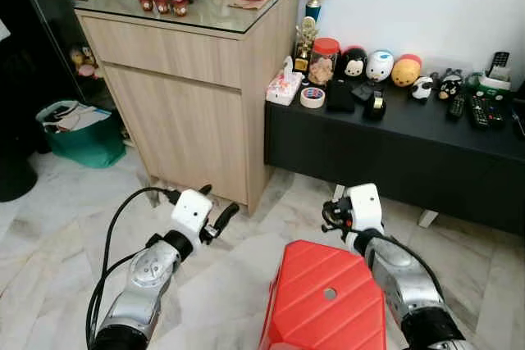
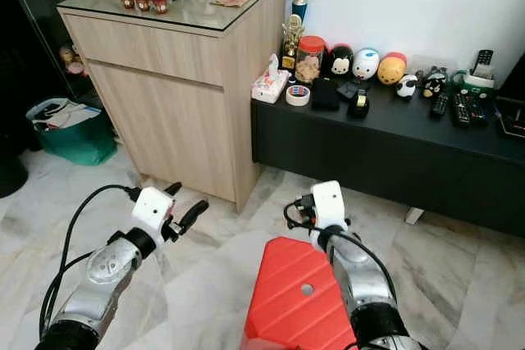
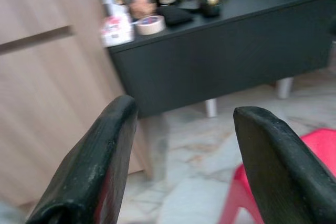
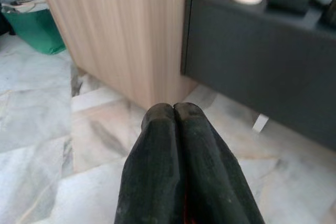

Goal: Hang keys on a hook

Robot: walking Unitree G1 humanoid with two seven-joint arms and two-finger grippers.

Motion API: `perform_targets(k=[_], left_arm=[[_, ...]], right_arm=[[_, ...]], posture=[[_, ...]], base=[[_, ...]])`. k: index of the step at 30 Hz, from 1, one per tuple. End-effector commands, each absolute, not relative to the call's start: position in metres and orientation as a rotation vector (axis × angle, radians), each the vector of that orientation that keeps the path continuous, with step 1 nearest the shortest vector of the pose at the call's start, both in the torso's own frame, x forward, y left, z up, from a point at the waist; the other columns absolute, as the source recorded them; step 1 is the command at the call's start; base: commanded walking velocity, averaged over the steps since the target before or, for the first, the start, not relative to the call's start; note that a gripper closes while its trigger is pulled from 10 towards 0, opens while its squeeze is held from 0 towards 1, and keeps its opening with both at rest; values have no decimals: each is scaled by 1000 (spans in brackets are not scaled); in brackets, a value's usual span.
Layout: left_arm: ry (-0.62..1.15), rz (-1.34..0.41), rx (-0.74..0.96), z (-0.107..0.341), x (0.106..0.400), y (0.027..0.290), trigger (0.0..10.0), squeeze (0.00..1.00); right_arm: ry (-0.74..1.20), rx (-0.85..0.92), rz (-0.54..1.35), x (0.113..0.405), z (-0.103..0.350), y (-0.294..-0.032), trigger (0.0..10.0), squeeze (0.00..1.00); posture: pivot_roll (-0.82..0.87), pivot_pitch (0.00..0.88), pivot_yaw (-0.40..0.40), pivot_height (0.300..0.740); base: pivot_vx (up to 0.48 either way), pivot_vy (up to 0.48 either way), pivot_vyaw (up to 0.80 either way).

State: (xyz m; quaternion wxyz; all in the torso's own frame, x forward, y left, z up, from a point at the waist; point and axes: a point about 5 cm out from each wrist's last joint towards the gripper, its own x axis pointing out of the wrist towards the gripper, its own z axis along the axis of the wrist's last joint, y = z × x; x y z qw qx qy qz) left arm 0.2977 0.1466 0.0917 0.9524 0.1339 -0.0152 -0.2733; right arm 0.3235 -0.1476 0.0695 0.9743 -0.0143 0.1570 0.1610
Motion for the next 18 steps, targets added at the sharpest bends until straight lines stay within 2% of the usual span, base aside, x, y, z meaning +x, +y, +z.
perform_targets(k=[1, 5, 10, 18], left_arm=[[-31, -617, 252, 95, 296, 138, 10000, 0], [-29, -667, 223, 99, 295, 130, 10000, 0], [4, -815, 175, 111, 288, 114, 10000, 0], [45, -893, 141, 115, 283, 105, 10000, 0]], right_arm=[[281, -79, 309, 331, 85, -145, 10000, 0], [253, -53, 281, 336, 99, -140, 10000, 0], [270, -41, 381, 330, 119, -117, 10000, 0], [301, -79, 510, 322, 131, -100, 10000, 0]], posture=[[70, 0, -50, 740], [70, 0, -51, 740], [73, 0, -58, 740], [70, 0, -61, 740]], base=[[0, 0, 0], [0, 0, 0], [0, 0, 0], [0, 0, 0]])
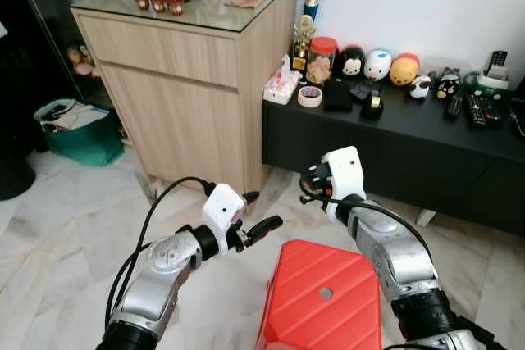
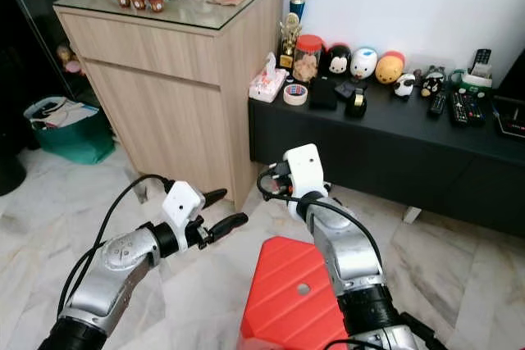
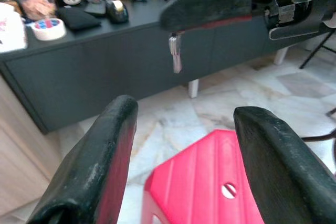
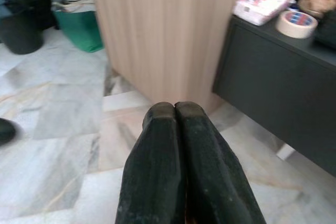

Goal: Hang keys on a hook

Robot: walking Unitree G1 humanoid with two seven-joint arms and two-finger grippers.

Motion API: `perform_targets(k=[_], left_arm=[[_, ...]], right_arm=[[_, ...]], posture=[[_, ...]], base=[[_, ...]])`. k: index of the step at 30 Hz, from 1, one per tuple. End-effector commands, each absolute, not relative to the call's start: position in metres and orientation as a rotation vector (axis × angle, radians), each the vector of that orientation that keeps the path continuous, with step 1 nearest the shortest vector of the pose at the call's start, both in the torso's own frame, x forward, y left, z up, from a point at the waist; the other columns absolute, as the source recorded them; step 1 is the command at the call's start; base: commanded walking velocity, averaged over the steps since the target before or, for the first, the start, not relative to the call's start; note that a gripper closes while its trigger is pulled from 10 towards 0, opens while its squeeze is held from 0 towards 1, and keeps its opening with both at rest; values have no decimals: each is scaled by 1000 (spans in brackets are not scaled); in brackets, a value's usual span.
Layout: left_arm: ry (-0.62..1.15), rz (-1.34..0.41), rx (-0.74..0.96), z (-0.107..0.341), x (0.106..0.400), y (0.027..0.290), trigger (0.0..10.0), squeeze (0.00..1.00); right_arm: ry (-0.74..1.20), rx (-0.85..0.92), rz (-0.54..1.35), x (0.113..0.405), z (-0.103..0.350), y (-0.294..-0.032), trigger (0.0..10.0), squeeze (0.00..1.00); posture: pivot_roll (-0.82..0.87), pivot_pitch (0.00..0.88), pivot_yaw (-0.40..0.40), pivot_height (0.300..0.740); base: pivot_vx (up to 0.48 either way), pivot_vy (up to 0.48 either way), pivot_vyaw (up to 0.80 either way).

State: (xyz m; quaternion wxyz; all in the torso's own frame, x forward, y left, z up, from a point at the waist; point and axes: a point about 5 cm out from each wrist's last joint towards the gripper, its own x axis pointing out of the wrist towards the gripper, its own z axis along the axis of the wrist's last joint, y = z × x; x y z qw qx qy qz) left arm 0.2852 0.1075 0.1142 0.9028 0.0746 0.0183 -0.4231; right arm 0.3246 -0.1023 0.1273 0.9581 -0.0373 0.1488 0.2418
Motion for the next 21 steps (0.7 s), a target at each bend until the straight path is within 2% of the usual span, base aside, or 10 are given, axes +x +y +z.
perform_targets(k=[1, 21], left_arm=[[50, -895, 136, 115, 283, 105, 10000, 0], [90, -888, 124, 120, 284, 103, 10000, 0]], right_arm=[[306, -87, 522, 321, 132, -98, 10000, 0], [357, -70, 633, 297, 153, -81, 10000, 0]], posture=[[69, 0, -62, 740], [57, 0, -49, 740]], base=[[0, 0, 0], [0, 0, 0]])
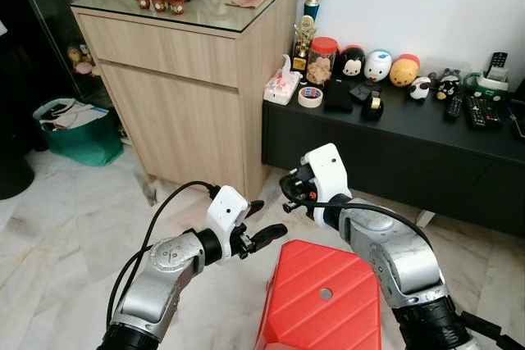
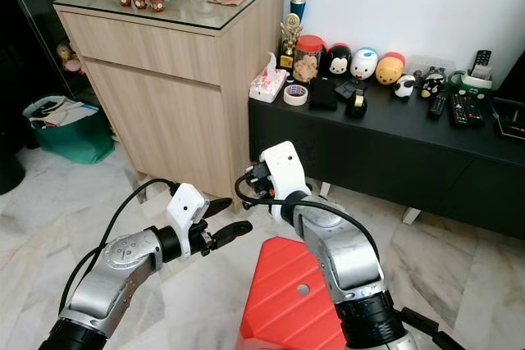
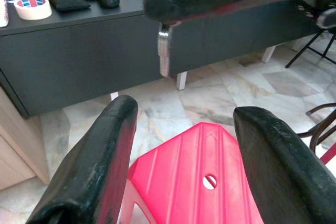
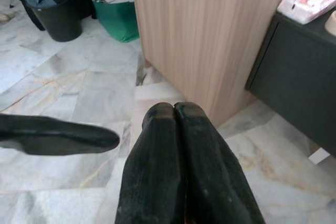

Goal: Hang keys on a hook

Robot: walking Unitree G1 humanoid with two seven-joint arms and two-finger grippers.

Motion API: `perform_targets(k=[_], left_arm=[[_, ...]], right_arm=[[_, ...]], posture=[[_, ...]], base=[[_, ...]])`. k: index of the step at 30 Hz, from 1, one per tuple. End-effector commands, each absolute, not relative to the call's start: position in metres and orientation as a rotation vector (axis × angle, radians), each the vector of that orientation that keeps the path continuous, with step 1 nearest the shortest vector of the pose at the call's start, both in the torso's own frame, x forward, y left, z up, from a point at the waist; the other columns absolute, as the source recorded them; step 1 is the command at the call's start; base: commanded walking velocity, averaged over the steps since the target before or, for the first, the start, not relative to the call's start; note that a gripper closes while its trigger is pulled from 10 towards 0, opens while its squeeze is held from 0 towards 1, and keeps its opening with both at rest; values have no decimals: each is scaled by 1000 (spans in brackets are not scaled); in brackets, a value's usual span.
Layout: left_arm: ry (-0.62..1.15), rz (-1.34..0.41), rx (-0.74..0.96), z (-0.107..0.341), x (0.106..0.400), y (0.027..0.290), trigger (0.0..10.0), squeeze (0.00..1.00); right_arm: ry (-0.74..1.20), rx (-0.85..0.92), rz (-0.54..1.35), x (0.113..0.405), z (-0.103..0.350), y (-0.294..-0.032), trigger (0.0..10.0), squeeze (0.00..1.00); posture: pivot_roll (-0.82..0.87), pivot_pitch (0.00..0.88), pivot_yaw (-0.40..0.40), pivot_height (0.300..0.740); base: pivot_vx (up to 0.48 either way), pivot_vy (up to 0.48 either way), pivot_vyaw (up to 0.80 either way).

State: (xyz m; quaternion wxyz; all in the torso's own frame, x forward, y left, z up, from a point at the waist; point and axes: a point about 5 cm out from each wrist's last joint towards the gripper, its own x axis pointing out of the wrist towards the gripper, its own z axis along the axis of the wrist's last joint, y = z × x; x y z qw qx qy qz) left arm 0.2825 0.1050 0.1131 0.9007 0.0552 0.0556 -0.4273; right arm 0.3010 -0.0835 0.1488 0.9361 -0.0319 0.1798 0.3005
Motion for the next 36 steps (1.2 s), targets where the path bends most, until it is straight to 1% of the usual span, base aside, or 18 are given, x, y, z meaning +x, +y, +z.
perform_targets(k=[1, 7, 9, 16, 24, 29, 30, 31, 32, 36], left_arm=[[90, -877, 131, 119, 285, 103, 10000, 0], [106, -872, 139, 116, 284, 106, 10000, 0], [130, -882, 181, 111, 281, 108, 10000, 0], [124, -850, 213, 110, 284, 109, 10000, 0], [102, -791, 215, 111, 290, 111, 10000, 0], [49, -734, 200, 116, 297, 113, 10000, 0], [49, -739, 191, 117, 297, 112, 10000, 216], [50, -745, 184, 117, 297, 112, 10000, 216], [49, -746, 185, 117, 297, 112, 10000, 1000], [38, -759, 183, 117, 298, 110, 10000, 1000]], right_arm=[[363, -75, 644, 295, 154, -80, 10000, 0], [388, -107, 658, 290, 156, -81, 10000, 0], [398, -158, 706, 284, 157, -79, 10000, 0], [428, -193, 750, 277, 158, -78, 10000, 0], [453, -171, 715, 277, 153, -84, 10000, 0], [458, -162, 720, 276, 153, -83, 10000, 0], [458, -162, 720, 276, 153, -83, 10000, 0], [458, -162, 720, 276, 153, -83, 10000, 0], [457, -162, 720, 276, 153, -83, 10000, 0], [458, -162, 725, 276, 154, -83, 10000, 0]], posture=[[57, 0, -49, 740], [49, 0, -50, 740], [48, 0, -57, 740], [43, 0, -66, 740], [43, 0, -67, 740], [46, 0, -72, 740], [46, 0, -72, 740], [46, 0, -72, 740], [44, 0, -74, 740], [42, 0, -78, 740]], base=[[0, 0, 0], [0, 0, 0], [0, 0, 0], [0, 0, 0], [0, 0, 0], [0, 0, 0], [0, 0, 0], [0, 0, 0], [0, 0, 0], [0, 0, 0]])
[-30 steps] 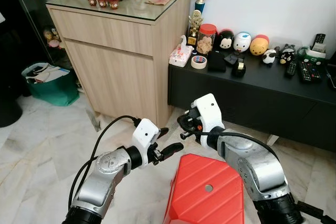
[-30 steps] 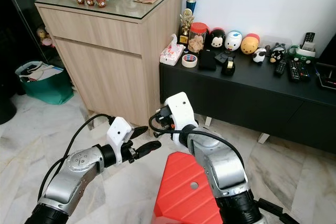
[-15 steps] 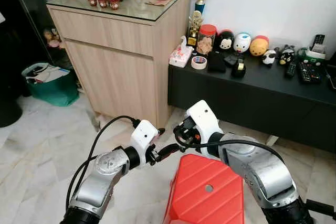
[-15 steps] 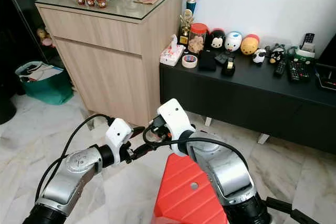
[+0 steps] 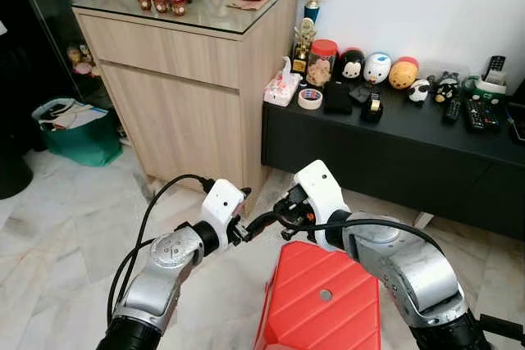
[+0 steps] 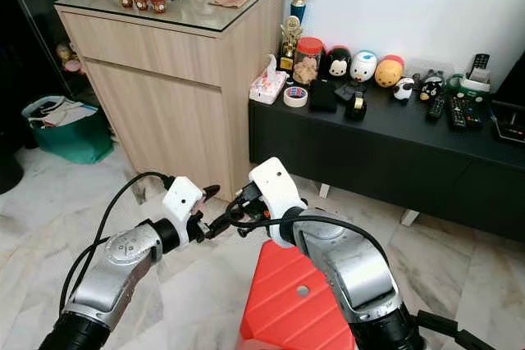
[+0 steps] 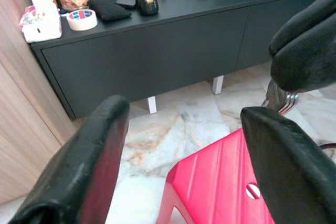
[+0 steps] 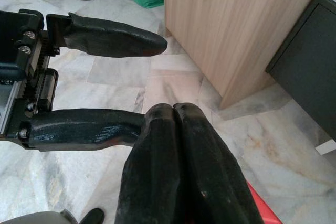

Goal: Hang keys on a hook

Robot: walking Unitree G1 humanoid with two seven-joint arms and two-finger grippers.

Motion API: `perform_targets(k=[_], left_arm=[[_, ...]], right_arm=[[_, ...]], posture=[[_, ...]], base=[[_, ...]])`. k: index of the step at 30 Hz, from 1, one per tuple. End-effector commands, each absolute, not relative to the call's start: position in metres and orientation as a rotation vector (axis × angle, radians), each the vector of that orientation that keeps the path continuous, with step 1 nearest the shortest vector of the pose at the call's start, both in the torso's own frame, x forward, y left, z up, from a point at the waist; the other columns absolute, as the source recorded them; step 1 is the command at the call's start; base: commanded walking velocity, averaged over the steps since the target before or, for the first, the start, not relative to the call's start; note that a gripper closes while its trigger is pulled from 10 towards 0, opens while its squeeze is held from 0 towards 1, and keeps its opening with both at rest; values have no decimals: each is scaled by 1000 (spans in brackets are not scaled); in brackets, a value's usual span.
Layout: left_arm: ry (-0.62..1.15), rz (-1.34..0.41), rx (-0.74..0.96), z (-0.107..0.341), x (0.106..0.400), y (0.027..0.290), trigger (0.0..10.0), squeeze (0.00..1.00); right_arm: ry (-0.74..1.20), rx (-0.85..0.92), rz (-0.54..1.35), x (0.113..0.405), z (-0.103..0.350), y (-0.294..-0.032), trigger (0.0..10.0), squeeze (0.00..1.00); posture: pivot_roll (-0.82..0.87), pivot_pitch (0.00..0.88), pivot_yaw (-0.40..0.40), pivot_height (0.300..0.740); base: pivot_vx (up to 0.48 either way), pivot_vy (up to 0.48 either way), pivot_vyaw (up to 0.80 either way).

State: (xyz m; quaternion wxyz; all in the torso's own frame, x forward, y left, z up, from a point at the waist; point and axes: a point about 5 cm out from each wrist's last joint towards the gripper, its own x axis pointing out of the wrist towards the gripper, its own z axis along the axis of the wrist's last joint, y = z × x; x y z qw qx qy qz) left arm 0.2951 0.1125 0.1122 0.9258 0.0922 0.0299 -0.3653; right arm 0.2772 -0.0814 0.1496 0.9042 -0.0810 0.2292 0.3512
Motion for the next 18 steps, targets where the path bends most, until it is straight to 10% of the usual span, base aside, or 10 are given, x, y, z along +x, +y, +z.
perform_targets(k=[1, 4, 5, 18], left_arm=[[36, -775, 165, 117, 297, 109, 10000, 1000], [51, -849, 160, 117, 291, 107, 10000, 976], [62, -861, 192, 116, 290, 109, 10000, 0], [85, -912, 203, 115, 287, 108, 10000, 0]], right_arm=[[458, -163, 725, 276, 154, -83, 10000, 0], [459, -167, 720, 276, 155, -85, 10000, 0], [458, -168, 719, 276, 155, -85, 10000, 0], [452, -185, 724, 277, 157, -85, 10000, 0]], posture=[[42, 0, -79, 740], [40, 0, -81, 740], [39, 0, -83, 740], [39, 0, -89, 740]], base=[[0, 0, 0], [0, 0, 0], [0, 0, 0], [0, 0, 0]])
